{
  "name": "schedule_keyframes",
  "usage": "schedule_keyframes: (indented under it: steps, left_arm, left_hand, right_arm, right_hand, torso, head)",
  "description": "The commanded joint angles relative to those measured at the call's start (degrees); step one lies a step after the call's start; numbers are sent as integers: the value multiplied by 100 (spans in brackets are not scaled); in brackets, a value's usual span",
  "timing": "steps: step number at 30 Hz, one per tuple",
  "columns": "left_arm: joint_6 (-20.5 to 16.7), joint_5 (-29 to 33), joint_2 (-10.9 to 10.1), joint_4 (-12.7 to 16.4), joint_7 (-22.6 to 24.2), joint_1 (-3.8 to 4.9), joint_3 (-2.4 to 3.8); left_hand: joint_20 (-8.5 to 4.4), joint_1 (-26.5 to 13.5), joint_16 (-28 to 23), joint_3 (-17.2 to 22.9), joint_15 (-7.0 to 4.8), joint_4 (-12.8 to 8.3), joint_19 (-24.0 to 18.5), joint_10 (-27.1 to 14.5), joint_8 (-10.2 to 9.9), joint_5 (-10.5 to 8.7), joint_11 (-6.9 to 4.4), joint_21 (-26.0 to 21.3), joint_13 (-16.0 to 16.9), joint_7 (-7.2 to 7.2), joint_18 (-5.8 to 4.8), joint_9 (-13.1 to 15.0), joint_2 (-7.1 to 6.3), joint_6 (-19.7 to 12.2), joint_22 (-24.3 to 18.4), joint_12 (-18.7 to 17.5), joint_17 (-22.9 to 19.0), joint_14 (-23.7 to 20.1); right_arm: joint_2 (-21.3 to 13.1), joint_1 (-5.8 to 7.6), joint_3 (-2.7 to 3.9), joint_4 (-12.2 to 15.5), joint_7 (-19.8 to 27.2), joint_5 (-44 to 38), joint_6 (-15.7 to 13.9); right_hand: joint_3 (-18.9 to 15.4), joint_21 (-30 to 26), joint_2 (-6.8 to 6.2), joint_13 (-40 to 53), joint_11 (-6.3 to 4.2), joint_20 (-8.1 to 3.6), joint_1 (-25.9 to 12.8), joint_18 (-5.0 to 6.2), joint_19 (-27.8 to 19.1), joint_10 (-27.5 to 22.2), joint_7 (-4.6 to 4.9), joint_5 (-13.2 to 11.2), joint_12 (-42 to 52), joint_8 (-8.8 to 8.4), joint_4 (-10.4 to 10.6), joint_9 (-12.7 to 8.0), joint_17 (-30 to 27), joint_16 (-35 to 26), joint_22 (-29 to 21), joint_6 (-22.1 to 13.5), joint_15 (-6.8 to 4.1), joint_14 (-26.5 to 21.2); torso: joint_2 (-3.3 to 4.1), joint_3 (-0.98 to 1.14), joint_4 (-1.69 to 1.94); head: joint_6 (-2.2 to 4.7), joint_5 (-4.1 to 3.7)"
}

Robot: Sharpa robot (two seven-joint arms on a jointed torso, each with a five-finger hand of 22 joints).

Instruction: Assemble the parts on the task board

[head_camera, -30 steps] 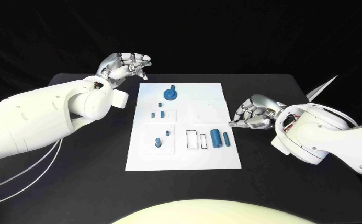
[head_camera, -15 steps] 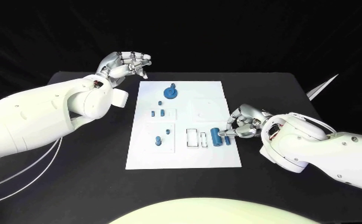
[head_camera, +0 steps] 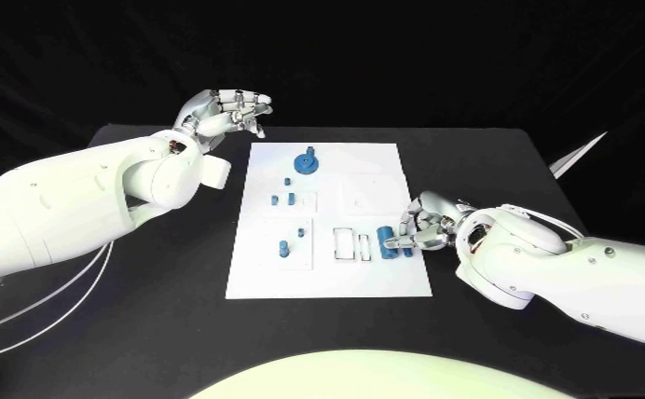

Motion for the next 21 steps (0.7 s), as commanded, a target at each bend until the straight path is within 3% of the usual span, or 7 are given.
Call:
schedule_keyframes:
  steps: [1,13,21]
  left_arm:
    - [22,1,2,15,4,2,3]
    - [24,1,-6,18,-3,2,3]
    - [23,1,-22,25,-6,2,3]
  left_hand:
    - [28,61,-55,-221,11,47,101,-110,120,-23,-11,-59,-73,18,31,-4,10,-68,-65,94,-65,-53]
    - [29,50,-54,-222,12,57,102,-112,123,-23,-9,-60,-75,19,30,-5,16,-69,-65,96,-66,-52]
    - [30,45,-54,-222,13,63,102,-113,124,-23,-8,-61,-75,20,30,-5,19,-70,-66,97,-67,-52]
  right_arm:
    - [59,-25,-1,-38,-25,-48,34]
    - [244,-77,0,-175,-58,-44,116]
    - [352,-103,0,-324,-207,-140,491]
  right_hand:
    - [-219,132,-11,1299,-11,-18,-295,-179,578,534,-5,16,144,102,22,101,1597,78,1481,-91,-10,636]
    - [-177,170,97,1313,-19,-10,-509,-184,580,538,-20,15,159,144,18,166,1597,78,1488,-39,-12,636]
    - [-145,178,211,1312,-46,-18,-519,-185,578,536,-52,3,156,181,10,199,1597,78,1489,61,-31,636]
  torso:
    - [0,-5,-5]
    - [-1,-9,1]
    - [-3,-8,-7]
  head:
    - [-4,0]
    - [-37,2]
    - [-52,36]
